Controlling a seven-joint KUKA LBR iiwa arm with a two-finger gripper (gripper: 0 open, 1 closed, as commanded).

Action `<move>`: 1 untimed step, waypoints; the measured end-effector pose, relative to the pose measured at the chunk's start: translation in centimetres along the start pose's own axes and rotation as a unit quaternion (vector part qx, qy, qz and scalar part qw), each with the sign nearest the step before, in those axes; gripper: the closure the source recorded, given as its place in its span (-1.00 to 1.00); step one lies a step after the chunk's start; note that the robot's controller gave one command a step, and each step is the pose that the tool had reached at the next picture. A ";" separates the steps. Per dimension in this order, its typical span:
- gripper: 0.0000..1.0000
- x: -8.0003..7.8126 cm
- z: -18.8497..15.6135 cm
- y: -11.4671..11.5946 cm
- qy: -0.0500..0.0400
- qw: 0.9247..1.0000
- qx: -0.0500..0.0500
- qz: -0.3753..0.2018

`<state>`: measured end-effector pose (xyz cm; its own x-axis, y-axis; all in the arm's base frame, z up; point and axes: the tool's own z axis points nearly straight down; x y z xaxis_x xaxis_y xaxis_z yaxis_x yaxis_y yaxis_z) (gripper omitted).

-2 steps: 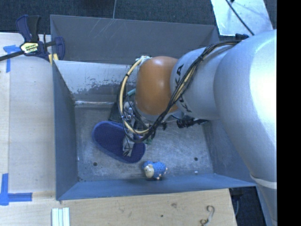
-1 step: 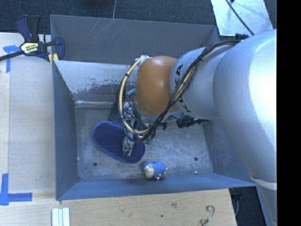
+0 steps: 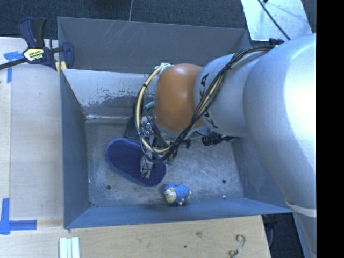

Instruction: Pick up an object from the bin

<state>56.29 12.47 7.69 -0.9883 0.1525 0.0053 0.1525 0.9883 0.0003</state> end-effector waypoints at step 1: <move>-1.00 0.0 -0.1 0.0 0.000 1.000 0.000 0.000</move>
Offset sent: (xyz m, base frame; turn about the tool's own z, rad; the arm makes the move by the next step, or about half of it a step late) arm 0.0000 0.0000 0.0000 0.0000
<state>56.27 12.50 7.80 -0.9882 0.1529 0.0046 0.1529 0.9882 0.0002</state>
